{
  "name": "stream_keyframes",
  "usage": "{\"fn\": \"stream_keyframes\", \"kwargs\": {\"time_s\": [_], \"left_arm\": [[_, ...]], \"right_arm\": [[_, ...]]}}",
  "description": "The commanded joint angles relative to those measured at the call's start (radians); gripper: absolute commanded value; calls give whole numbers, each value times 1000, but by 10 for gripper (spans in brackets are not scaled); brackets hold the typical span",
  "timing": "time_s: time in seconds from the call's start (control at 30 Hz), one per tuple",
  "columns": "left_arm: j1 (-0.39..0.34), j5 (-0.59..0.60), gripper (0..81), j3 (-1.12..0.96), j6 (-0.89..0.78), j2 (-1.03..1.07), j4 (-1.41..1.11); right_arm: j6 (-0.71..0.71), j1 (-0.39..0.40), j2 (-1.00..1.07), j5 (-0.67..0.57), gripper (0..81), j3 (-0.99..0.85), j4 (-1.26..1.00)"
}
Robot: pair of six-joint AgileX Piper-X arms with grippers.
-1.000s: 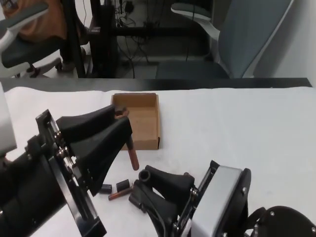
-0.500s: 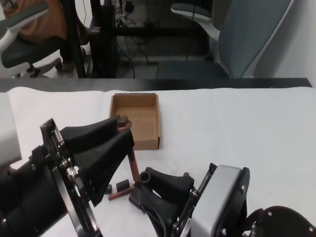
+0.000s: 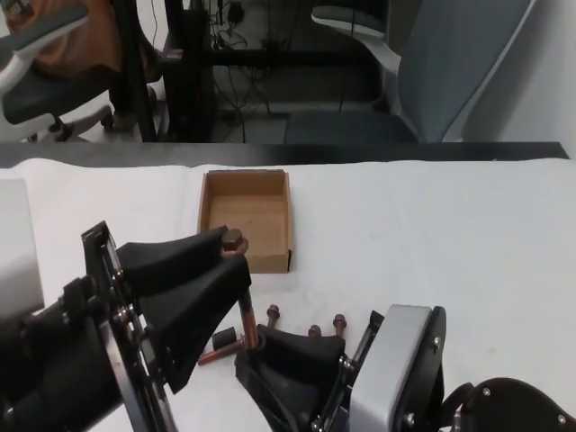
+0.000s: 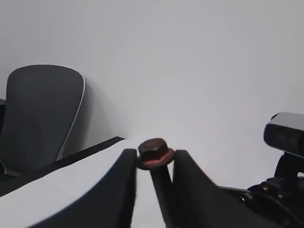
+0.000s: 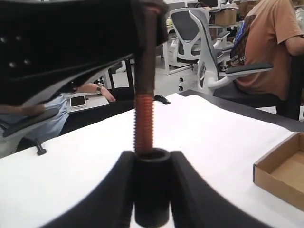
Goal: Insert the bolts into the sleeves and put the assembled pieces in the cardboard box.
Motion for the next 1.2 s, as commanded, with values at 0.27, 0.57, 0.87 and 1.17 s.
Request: {"fn": "stream_keyframes", "kwargs": {"time_s": [0.27, 0.57, 0.87, 1.17], "left_arm": [[-1, 42, 18, 2, 52, -4, 44], [-1, 266, 21, 2, 54, -4, 107], [0, 202, 700, 2, 40, -4, 174], [0, 128, 700, 2, 43, -17, 20]], "right_arm": [[26, 1, -3, -18, 6, -3, -27], [26, -1, -3, -9, 6, -3, -27], [26, -1, -3, 1, 6, -3, -27], [33, -39, -3, 115, 6, -13, 122]]}}
